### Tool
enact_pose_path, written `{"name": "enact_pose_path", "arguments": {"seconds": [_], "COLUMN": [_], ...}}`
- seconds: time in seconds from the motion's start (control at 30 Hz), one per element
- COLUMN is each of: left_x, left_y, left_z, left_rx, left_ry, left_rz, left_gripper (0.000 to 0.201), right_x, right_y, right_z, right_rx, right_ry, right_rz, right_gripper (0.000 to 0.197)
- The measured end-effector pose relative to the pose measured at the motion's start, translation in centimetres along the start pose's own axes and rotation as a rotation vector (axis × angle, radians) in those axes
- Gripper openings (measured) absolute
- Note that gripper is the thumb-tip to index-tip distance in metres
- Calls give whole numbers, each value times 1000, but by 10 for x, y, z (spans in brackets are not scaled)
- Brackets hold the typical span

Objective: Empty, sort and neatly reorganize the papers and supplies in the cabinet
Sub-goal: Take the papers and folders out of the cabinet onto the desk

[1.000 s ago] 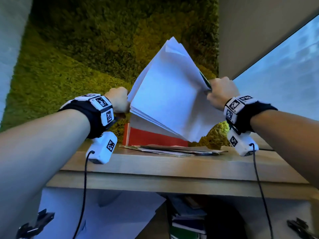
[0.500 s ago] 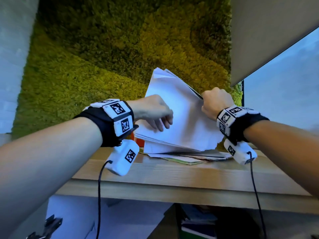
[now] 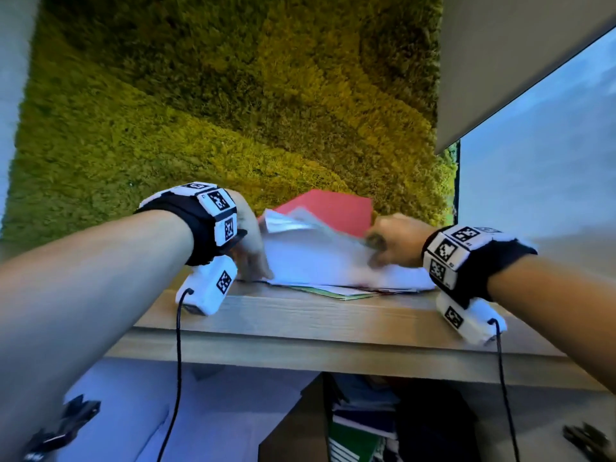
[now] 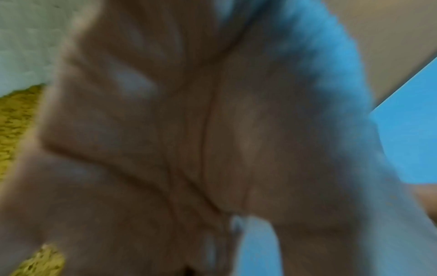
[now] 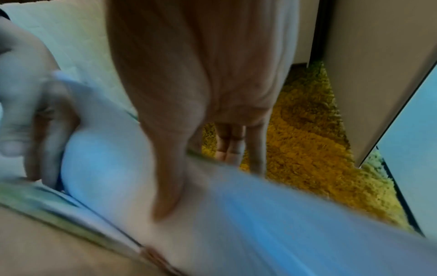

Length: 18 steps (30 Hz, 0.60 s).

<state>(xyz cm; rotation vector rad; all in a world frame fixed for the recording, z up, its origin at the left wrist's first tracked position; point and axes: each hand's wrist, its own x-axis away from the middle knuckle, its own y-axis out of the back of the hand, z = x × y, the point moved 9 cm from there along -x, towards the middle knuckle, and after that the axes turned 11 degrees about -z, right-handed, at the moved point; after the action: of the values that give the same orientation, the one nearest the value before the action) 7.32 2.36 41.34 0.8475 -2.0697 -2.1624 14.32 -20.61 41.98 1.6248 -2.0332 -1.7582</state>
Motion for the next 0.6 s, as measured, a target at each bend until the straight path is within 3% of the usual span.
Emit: {"name": "enact_pose_path", "arguments": {"seconds": [0.07,0.13,0.2,0.27,0.33,0.43,0.6], "left_x": [22,35,42,46,46,46,45], "left_y": [-9,-5,8,22,25,11,-8], "left_z": [8,9,6,-2,-22,-46,-61], "left_rx": [-71,-104,-156,-183,-70,136,63], "left_ry": [77,85,59,3,-84,-152,-199], "left_rz": [230,322,275,173,100,82,30], "left_gripper": [48,65,70,52,43,40,33], "right_x": [3,1,1,3,9,18,35], "right_y": [-13,1,12,4,-7,-6,-13], "right_z": [-1,-3,1,10,17,20,32], "right_rx": [61,45,-17,-77,-137,-180,-61], "right_ry": [-12,-45,-56,-44,-41,-8,43], "right_rz": [51,-91,-177,-105,-24,-16,-109], "right_gripper": [40,44,36,29,21,5,21]}}
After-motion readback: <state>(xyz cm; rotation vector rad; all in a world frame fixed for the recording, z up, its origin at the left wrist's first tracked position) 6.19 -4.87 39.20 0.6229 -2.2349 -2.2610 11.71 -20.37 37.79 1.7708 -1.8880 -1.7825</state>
